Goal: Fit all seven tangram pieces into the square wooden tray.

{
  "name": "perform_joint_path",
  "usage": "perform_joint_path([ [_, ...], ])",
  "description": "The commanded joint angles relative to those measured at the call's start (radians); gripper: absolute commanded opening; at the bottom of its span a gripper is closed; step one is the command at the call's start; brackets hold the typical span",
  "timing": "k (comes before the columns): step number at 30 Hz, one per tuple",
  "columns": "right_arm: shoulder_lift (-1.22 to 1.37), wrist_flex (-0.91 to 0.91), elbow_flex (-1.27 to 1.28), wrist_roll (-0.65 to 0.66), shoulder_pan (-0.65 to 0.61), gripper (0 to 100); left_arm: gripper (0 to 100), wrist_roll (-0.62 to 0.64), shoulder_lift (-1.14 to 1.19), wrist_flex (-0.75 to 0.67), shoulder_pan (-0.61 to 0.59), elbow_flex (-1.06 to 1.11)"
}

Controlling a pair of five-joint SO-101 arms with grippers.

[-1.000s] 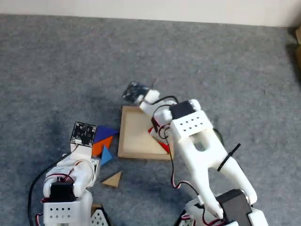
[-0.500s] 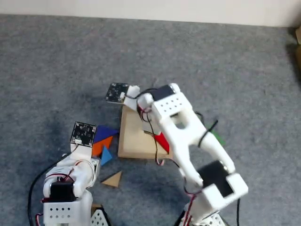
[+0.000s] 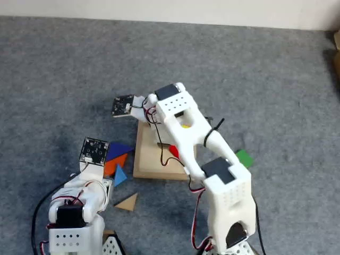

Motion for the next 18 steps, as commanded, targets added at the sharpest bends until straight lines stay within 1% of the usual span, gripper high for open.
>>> perform_joint_path([
  [1, 0.002, 0.007, -0.087, 0.014, -0.024, 14.9, 17, 0.003, -0.004, 0.006, 0.008, 0.019],
  [4, 0.019, 0.007, -0.097, 0.014, -0.027, 17.4, 17, 0.003, -0.004, 0.006, 0.008, 0.019],
  [8, 0.027, 0.005, -0.102, 0.009, -0.027, 28.6, 17, 0.003, -0.004, 0.006, 0.008, 0.019],
  [10, 0.027, 0.005, -0.101, 0.009, -0.027, 32.0, 17, 0.003, -0.004, 0.006, 0.008, 0.019],
  [15, 0.025, 0.012, -0.101, 0.009, -0.027, 32.1, 17, 0.003, -0.004, 0.006, 0.01, 0.019],
  [18, 0.019, 0.054, -0.102, 0.011, -0.03, 32.1, 17, 0.003, -0.004, 0.006, 0.01, 0.019],
])
